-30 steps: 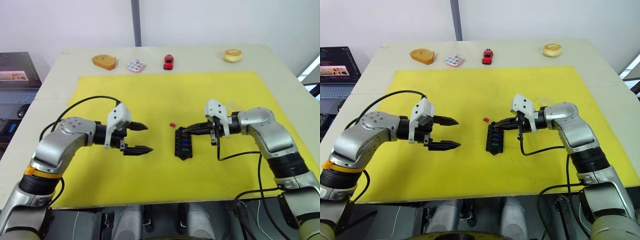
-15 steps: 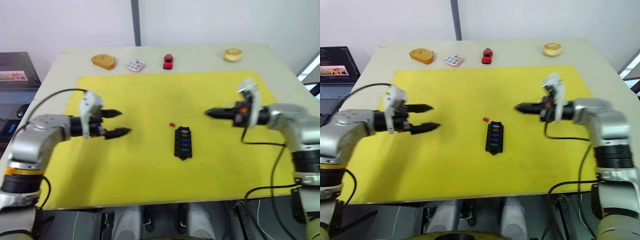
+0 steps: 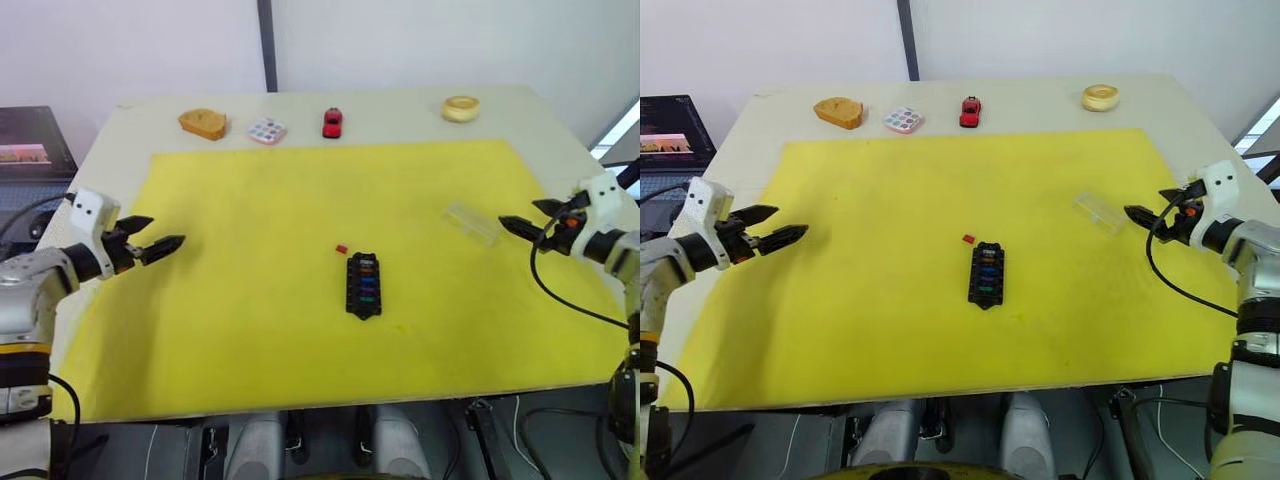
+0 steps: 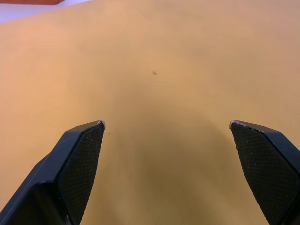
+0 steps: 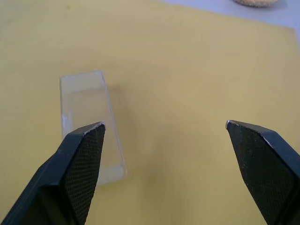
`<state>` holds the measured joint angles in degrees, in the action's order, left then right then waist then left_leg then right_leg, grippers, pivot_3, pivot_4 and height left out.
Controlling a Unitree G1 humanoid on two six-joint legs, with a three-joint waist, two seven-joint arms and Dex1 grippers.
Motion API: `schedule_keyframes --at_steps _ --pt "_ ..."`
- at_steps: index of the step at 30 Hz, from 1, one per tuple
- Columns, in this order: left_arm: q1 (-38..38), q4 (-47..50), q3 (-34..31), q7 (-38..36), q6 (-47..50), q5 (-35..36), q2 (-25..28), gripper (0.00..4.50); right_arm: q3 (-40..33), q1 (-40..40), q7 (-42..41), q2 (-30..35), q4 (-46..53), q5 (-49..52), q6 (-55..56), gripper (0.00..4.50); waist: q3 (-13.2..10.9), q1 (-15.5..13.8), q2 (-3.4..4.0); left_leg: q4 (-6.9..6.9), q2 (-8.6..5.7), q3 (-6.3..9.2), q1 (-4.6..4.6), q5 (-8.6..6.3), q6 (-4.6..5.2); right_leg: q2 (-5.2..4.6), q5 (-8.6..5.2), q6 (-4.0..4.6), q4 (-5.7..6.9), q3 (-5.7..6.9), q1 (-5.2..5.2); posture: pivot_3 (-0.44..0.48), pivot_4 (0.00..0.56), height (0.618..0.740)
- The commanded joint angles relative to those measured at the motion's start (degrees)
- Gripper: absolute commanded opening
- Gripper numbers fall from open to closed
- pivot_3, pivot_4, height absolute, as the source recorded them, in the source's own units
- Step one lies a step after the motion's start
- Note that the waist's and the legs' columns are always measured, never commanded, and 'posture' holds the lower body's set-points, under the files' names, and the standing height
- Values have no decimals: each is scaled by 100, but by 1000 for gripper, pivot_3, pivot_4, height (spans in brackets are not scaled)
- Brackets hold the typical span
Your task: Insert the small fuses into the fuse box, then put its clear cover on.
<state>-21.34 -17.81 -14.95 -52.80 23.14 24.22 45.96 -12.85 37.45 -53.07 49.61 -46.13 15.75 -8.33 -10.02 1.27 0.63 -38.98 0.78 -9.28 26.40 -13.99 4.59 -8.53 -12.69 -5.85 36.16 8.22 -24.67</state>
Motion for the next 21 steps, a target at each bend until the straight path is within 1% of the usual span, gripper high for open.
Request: schedule_keyframes --at_steps 1,5,7,8,11,13,15,17,21 --pt "154 295 -227 178 -55 52 -56 4500 -46 248 277 30 -238 -192 262 4432 0 -5 0 0 0 0 0 0 0 0 0 0 0 0 1 0 150 740" --pt "406 587 -290 288 64 136 -109 4500 85 310 345 -33 -303 -365 270 4432 0 -17 0 -1 0 0 0 0 0 -2 0 0 -1 0 3 0 150 740" --pt "384 660 -305 331 121 175 -108 4500 293 323 558 -71 -255 -611 43 4432 0 -12 0 -1 0 1 0 0 0 -3 -1 1 -1 0 3 0 150 740" --pt "342 682 -320 365 167 200 -118 4500 382 302 536 -89 -215 -690 23 4432 0 -13 0 -1 0 1 0 0 0 -4 -1 1 -1 0 2 0 150 740" --pt "246 777 -312 522 182 157 -138 4500 472 313 47 -107 -158 -587 -324 4432 1 -8 -2 -1 2 3 -1 0 -1 -5 -1 1 -1 0 3 0 150 740" --pt "162 807 -151 793 181 -75 -159 4500 246 425 -191 -155 -50 -252 -663 4432 1 -9 -2 -2 4 4 -3 0 0 -3 -1 1 -2 0 6 0 150 740" --pt "97 833 -66 752 266 -43 -187 4500 100 485 -320 -190 103 -35 -900 4432 1 -10 -2 -1 4 4 -3 0 0 -3 0 1 -2 0 8 0 150 740" --pt "-124 865 128 474 381 78 -205 4500 230 425 -553 -185 517 -4 -1073 4432 0 -24 1 -2 3 3 -3 0 0 0 0 0 -1 1 8 0 150 740" --pt "-972 515 747 -23 405 3 -468 4500 538 372 -1116 -167 1501 182 -1826 4432 -2 -77 3 -6 -2 2 -1 0 0 -1 1 -1 0 4 9 0 150 740"
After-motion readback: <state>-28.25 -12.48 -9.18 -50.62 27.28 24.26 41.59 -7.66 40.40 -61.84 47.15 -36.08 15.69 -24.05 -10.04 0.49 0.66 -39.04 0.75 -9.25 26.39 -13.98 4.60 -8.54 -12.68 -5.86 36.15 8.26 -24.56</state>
